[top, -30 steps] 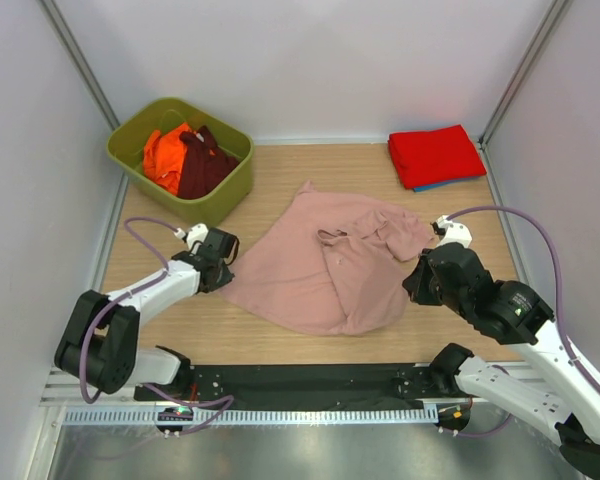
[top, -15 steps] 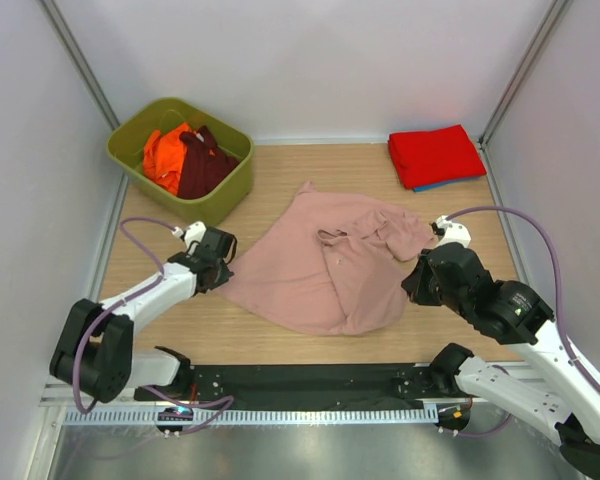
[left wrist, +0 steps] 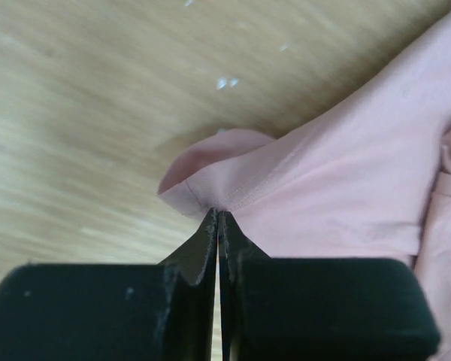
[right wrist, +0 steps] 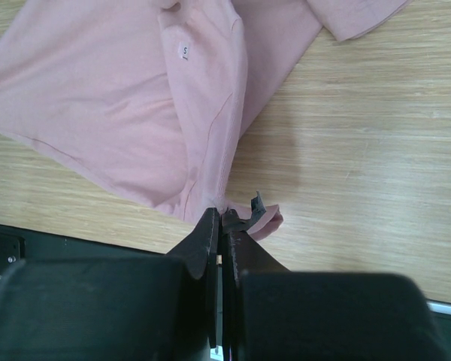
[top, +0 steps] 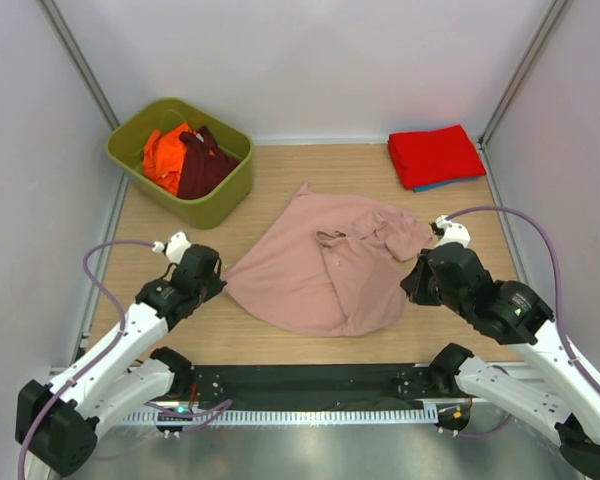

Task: Fold and stack the t-shirts
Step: Flatten the tshirt out

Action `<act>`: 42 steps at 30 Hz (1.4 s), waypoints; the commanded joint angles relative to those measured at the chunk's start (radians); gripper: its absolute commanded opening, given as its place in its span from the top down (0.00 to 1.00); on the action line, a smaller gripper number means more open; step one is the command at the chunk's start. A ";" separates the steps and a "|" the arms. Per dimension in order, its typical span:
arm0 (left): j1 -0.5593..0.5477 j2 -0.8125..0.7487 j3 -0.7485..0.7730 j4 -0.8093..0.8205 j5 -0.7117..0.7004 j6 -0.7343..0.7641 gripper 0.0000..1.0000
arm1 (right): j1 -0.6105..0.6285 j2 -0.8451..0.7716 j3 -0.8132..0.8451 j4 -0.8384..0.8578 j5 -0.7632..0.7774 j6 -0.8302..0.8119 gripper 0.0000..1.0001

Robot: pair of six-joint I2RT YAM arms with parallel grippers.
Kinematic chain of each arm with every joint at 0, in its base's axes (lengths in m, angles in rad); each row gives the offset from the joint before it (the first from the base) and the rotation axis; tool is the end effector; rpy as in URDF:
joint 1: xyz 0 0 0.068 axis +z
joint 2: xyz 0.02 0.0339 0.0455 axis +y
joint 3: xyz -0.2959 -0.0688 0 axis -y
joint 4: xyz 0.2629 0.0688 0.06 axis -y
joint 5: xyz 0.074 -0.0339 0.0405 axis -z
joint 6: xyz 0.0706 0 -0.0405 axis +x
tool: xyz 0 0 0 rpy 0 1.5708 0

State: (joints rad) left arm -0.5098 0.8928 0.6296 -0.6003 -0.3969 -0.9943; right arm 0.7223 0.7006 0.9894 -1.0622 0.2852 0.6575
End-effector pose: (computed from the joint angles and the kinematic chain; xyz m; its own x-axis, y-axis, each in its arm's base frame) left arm 0.1829 -0.0710 0.2277 -0.5552 -0.5755 -0.6005 -0.4304 0.8166 -0.3846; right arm 0.1108 0.0711 0.3376 -0.7103 0.1558 -0.6865 -0.0623 0.9575 0.2817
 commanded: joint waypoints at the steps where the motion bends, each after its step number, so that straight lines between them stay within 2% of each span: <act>1: -0.003 -0.067 -0.077 -0.131 -0.013 -0.095 1.00 | -0.001 0.005 0.011 0.045 -0.003 0.002 0.99; 6: -0.003 -0.121 -0.140 -0.174 0.026 -0.167 1.00 | -0.001 0.008 0.011 0.051 -0.011 0.002 0.99; 15: -0.004 -0.103 -0.174 -0.158 0.072 -0.162 0.98 | -0.003 0.004 0.008 0.051 -0.012 0.002 0.99; 16: -0.004 -0.101 -0.173 -0.156 0.072 -0.161 0.93 | -0.001 0.005 0.008 0.051 -0.017 0.002 0.99; 17: -0.003 -0.098 -0.174 -0.154 0.066 -0.161 0.81 | -0.001 0.005 0.009 0.051 -0.015 0.001 0.99; 20: -0.003 -0.103 -0.177 -0.156 0.041 -0.155 0.56 | -0.003 0.007 0.012 0.053 -0.017 -0.002 0.99; 24: -0.004 -0.088 -0.177 -0.145 0.024 -0.155 0.43 | -0.003 0.007 0.014 0.047 -0.014 -0.006 0.99; 28: -0.003 -0.034 -0.179 -0.104 0.009 -0.156 0.42 | -0.003 0.008 0.009 0.050 -0.015 -0.007 0.99; 35: -0.003 0.069 -0.123 -0.046 0.003 -0.129 0.52 | -0.001 0.008 0.008 0.051 -0.021 -0.007 0.99; 42: -0.004 0.023 -0.117 -0.061 -0.025 -0.130 0.54 | -0.003 0.004 0.008 0.048 -0.020 -0.006 0.99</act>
State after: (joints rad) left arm -0.5102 0.9440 0.4763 -0.6785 -0.3702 -1.1324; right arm 0.7223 0.7067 0.9890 -1.0473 0.2653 0.6567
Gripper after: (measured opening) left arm 0.466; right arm 0.040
